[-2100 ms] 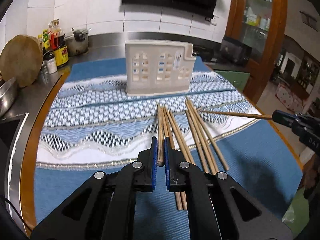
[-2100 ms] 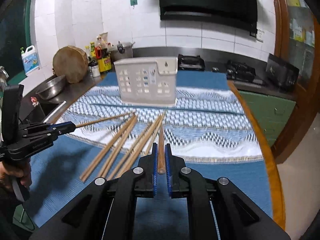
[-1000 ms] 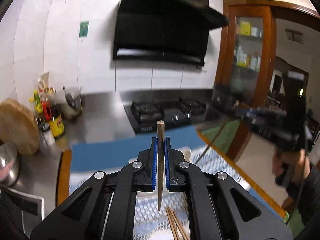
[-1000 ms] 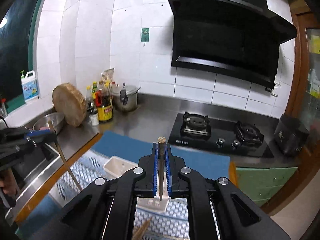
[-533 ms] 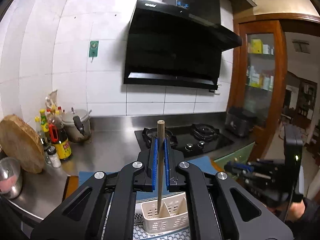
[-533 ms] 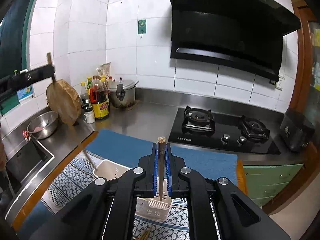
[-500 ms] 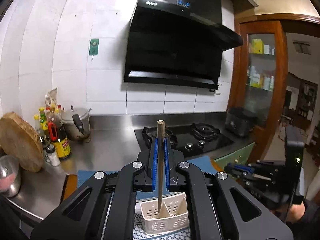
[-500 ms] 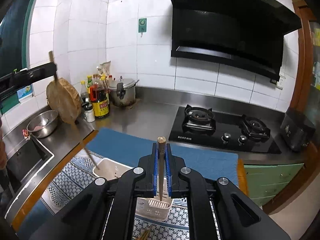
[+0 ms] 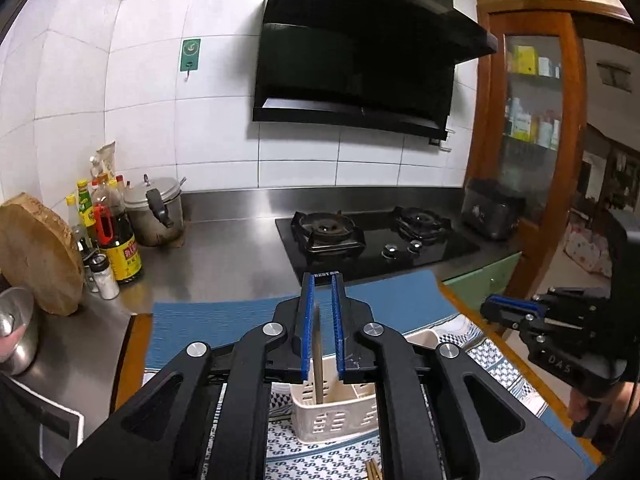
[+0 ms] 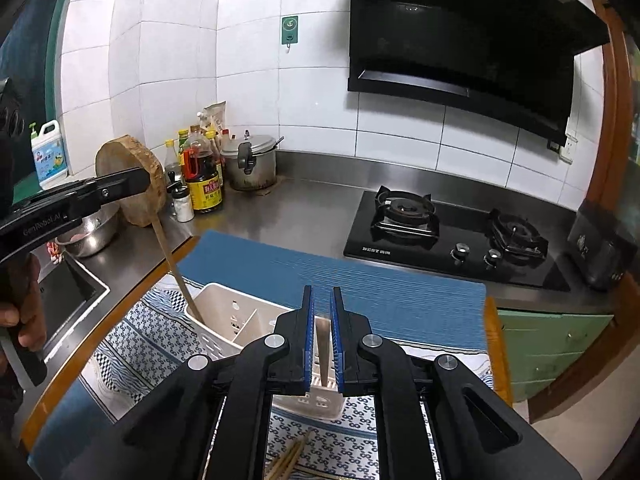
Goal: Organize utensils
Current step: 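Lower the left gripper's chopstick into the holder and open it while the right gripper does the same, then return the left gripper to the chopsticks and grasp one while the right gripper grasps another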
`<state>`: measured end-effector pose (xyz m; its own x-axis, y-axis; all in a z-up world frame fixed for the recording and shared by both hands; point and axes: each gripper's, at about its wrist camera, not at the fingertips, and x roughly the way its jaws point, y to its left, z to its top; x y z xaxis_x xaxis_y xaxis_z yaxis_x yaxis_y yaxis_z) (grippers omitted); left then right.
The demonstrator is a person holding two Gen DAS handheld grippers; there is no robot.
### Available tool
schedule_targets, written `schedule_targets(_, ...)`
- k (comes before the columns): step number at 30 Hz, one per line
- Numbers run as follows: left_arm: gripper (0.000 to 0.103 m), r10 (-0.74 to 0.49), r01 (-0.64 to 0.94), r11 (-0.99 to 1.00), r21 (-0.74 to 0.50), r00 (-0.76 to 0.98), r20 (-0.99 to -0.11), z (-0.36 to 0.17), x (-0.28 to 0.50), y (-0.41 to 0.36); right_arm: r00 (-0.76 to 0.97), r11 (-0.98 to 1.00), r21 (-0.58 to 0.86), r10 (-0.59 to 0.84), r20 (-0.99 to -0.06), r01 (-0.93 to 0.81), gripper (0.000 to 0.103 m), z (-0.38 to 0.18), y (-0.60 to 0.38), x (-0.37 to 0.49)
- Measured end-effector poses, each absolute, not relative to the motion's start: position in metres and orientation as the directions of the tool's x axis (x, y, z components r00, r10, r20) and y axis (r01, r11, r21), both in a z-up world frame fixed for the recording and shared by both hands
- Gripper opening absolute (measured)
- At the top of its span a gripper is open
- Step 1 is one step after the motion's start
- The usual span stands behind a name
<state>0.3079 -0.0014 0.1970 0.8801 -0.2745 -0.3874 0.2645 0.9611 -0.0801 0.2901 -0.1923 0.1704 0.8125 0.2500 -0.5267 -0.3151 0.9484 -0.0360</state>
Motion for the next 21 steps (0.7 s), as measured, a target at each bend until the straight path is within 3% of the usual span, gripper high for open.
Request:
schedule_targets(3, 0.034, -0.269, 0.259, 0.963, -0.078, 0.886, -0.378, 0.202, 0.295, 0.001, 0.82, 0.949, -0.034, 0.251, -0.514, -0.312, 0.02, 0.178, -0.195, 0.279)
schedule_targets(9, 0.047, -0.268, 0.261, 0.963, -0.07, 0.887, -0.375, 0.202, 0.252, 0.008, 0.83, 0.953, -0.036, 0.242, -0.502, -0.3, 0.027, 0.183, -0.202, 0.238)
schedule_targets(21, 0.052, -0.273, 0.264, 0.96, -0.092, 0.822, -0.5, 0.119, 0.153, 0.016, 0.749, 0.948, 0.021, 0.264, -0.608, -0.317, 0.028, 0.092, -0.202, 0.13)
